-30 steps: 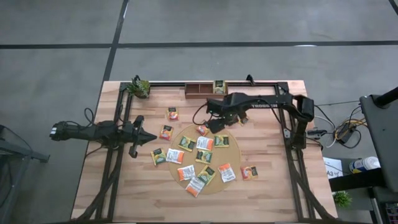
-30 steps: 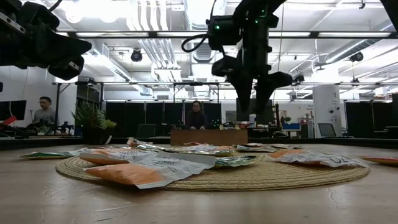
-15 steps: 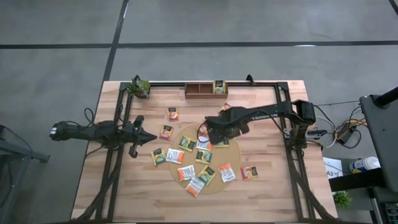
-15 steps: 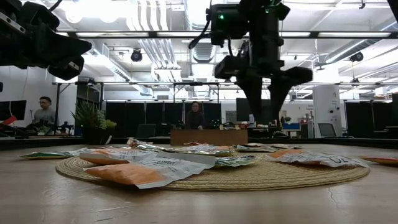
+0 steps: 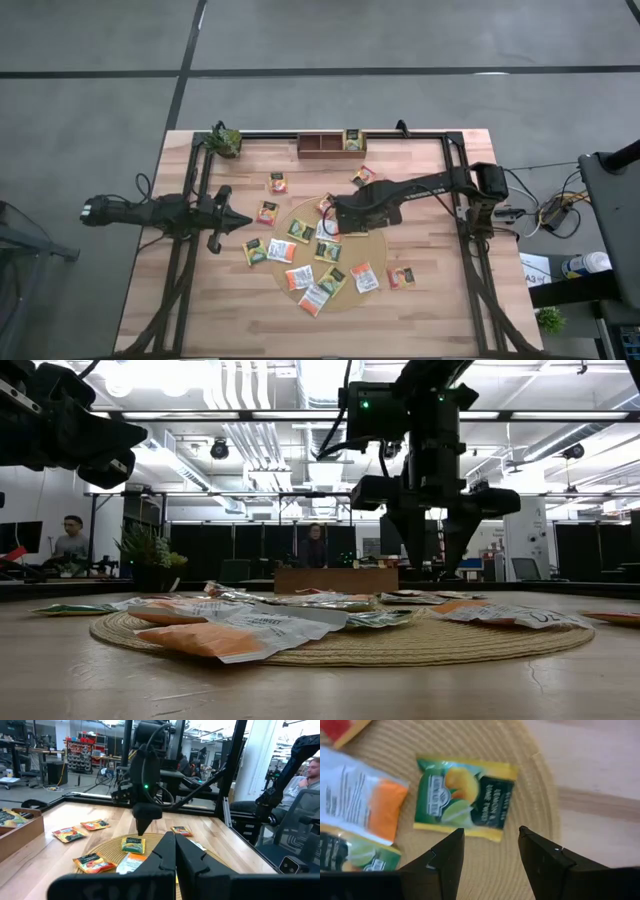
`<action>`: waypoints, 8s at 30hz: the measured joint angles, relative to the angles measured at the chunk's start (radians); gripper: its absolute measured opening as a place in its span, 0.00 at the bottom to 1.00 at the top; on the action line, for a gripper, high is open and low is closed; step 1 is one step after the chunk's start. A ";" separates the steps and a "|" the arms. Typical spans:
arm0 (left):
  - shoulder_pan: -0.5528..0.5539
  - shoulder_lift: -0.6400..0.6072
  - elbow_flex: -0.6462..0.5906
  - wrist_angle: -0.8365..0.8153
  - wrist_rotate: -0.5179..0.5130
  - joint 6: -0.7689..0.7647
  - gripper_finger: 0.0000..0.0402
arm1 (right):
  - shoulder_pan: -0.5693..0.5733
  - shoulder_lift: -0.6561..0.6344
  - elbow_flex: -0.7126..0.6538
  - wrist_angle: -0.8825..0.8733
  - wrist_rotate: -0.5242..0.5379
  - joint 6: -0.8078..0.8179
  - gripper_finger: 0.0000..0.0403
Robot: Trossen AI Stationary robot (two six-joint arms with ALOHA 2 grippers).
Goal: Pick & Place Tea
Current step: Put the yellow tea bag into the right section of the wooden organizer, then adjust the yellow tea bags in the right section of the wooden organizer
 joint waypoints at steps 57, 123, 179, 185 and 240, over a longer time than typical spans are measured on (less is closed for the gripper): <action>0.000 0.000 0.000 0.000 0.000 0.000 0.00 | -0.063 0.052 0.085 -0.090 -0.025 -0.044 0.46; 0.000 0.002 0.000 0.000 0.000 0.000 0.00 | -0.056 0.061 -0.015 0.081 -0.026 -0.062 0.02; 0.000 0.002 0.000 0.000 0.000 0.000 0.00 | -0.415 0.002 0.163 0.382 0.670 -2.167 0.02; 0.000 0.002 0.000 0.000 0.000 0.000 0.00 | -0.444 0.046 0.177 0.411 0.670 -2.239 0.02; 0.000 0.002 0.000 0.000 0.000 0.000 0.00 | -0.492 0.156 0.237 0.369 0.610 -2.176 0.35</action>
